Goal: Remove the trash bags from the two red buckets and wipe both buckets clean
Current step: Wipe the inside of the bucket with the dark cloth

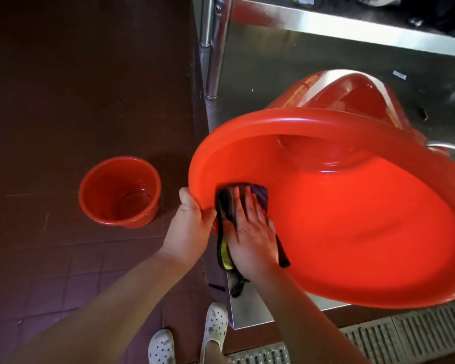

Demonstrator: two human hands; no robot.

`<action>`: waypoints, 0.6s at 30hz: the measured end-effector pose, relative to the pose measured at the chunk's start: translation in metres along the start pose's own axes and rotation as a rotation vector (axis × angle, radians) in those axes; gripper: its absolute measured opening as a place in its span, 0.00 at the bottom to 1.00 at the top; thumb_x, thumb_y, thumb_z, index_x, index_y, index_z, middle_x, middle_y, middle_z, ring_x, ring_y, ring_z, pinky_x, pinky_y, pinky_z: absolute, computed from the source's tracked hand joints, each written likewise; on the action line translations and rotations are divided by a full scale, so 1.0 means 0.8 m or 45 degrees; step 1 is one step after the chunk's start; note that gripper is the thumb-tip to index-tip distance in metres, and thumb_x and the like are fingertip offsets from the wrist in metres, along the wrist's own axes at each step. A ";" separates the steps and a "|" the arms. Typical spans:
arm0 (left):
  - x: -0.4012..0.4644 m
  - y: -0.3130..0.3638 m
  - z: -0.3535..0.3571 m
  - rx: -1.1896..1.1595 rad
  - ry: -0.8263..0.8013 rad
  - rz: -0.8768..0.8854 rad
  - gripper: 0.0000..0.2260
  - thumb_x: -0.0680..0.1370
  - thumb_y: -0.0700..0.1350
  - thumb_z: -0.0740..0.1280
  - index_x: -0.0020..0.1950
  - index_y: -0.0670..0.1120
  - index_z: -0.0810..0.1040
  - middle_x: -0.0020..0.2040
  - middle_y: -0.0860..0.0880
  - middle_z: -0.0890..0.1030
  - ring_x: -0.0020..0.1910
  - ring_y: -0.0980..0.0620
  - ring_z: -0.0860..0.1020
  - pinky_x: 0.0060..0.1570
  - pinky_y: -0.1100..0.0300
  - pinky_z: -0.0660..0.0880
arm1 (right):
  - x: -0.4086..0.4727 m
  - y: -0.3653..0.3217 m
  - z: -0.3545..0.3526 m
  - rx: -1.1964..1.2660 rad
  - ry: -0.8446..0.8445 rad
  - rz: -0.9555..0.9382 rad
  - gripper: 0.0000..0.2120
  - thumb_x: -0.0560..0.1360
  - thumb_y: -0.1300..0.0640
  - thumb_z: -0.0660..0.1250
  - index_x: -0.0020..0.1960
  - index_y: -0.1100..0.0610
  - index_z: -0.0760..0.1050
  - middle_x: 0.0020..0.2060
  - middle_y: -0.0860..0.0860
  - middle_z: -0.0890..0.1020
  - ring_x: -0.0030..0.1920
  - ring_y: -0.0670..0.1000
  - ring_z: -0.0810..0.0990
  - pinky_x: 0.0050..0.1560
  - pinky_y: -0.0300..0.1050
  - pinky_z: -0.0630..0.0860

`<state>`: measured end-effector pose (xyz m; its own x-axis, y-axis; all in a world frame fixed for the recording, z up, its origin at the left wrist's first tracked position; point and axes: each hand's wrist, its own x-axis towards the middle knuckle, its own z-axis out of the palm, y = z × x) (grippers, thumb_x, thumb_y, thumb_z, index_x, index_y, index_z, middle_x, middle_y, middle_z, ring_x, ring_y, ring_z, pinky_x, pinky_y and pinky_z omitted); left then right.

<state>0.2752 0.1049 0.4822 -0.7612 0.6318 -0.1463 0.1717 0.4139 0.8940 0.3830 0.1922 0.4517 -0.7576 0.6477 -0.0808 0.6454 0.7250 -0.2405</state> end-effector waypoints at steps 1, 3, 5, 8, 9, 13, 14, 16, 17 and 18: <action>0.000 0.003 -0.005 0.018 -0.006 0.023 0.13 0.77 0.39 0.64 0.50 0.45 0.59 0.40 0.47 0.76 0.42 0.41 0.79 0.42 0.45 0.75 | 0.006 0.005 -0.001 0.006 -0.008 -0.010 0.29 0.78 0.41 0.44 0.76 0.42 0.37 0.78 0.47 0.47 0.76 0.48 0.50 0.71 0.49 0.50; 0.001 0.009 -0.014 0.061 -0.003 0.058 0.13 0.78 0.41 0.64 0.50 0.47 0.58 0.42 0.46 0.77 0.42 0.43 0.79 0.43 0.47 0.75 | 0.024 0.018 -0.004 -0.013 0.001 0.003 0.29 0.79 0.42 0.46 0.76 0.43 0.38 0.77 0.46 0.47 0.76 0.48 0.50 0.72 0.48 0.50; 0.001 0.018 -0.026 0.096 0.000 0.094 0.13 0.78 0.42 0.64 0.50 0.49 0.58 0.42 0.47 0.77 0.41 0.44 0.79 0.43 0.48 0.76 | 0.050 0.036 -0.010 -0.021 -0.008 0.073 0.29 0.79 0.43 0.47 0.77 0.44 0.42 0.77 0.46 0.49 0.76 0.48 0.51 0.72 0.49 0.51; -0.002 0.034 -0.044 0.139 0.009 0.203 0.12 0.78 0.44 0.64 0.53 0.50 0.61 0.41 0.50 0.78 0.40 0.48 0.79 0.41 0.47 0.77 | 0.090 0.073 -0.023 -0.033 -0.069 0.189 0.28 0.80 0.42 0.48 0.77 0.45 0.44 0.77 0.47 0.50 0.76 0.49 0.51 0.72 0.53 0.53; -0.001 0.038 -0.051 0.159 0.026 0.248 0.12 0.78 0.45 0.64 0.54 0.51 0.61 0.41 0.51 0.78 0.39 0.50 0.79 0.39 0.48 0.77 | 0.102 0.084 -0.028 -0.048 -0.076 0.208 0.28 0.80 0.42 0.48 0.77 0.46 0.45 0.77 0.47 0.51 0.76 0.50 0.52 0.71 0.53 0.54; 0.006 0.050 -0.067 0.248 0.091 0.412 0.11 0.78 0.47 0.64 0.53 0.53 0.61 0.38 0.54 0.75 0.35 0.53 0.76 0.33 0.54 0.72 | 0.129 0.108 -0.035 -0.127 -0.063 0.254 0.28 0.79 0.41 0.47 0.77 0.46 0.46 0.77 0.47 0.53 0.76 0.50 0.54 0.71 0.53 0.54; 0.007 0.050 -0.067 0.267 0.078 0.446 0.11 0.78 0.46 0.64 0.52 0.52 0.61 0.38 0.53 0.74 0.35 0.52 0.76 0.32 0.54 0.71 | 0.131 0.107 -0.034 -0.143 -0.048 0.271 0.28 0.79 0.40 0.46 0.77 0.46 0.46 0.77 0.46 0.53 0.76 0.49 0.53 0.71 0.54 0.54; 0.006 0.049 -0.066 0.312 0.055 0.521 0.11 0.80 0.45 0.61 0.51 0.51 0.58 0.37 0.52 0.72 0.34 0.51 0.74 0.31 0.56 0.69 | 0.132 0.099 -0.029 -0.144 -0.051 0.325 0.28 0.79 0.40 0.44 0.77 0.45 0.45 0.77 0.45 0.52 0.76 0.48 0.52 0.71 0.57 0.53; 0.006 0.049 -0.065 0.334 0.057 0.552 0.11 0.80 0.44 0.60 0.52 0.50 0.57 0.37 0.52 0.71 0.32 0.53 0.74 0.30 0.57 0.69 | 0.132 0.093 -0.027 -0.134 -0.066 0.352 0.28 0.79 0.40 0.44 0.77 0.45 0.44 0.77 0.46 0.52 0.76 0.48 0.52 0.71 0.59 0.53; 0.007 0.050 -0.065 0.349 0.067 0.573 0.10 0.80 0.44 0.59 0.52 0.50 0.56 0.36 0.52 0.71 0.32 0.54 0.74 0.29 0.58 0.69 | 0.130 0.086 -0.026 -0.114 -0.078 0.377 0.28 0.79 0.40 0.44 0.77 0.46 0.44 0.77 0.47 0.52 0.76 0.49 0.51 0.71 0.59 0.53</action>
<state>0.2453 0.0907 0.5389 -0.6037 0.7557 0.2539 0.6405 0.2701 0.7189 0.3509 0.3144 0.4466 -0.5381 0.8204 -0.1934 0.8428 0.5263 -0.1122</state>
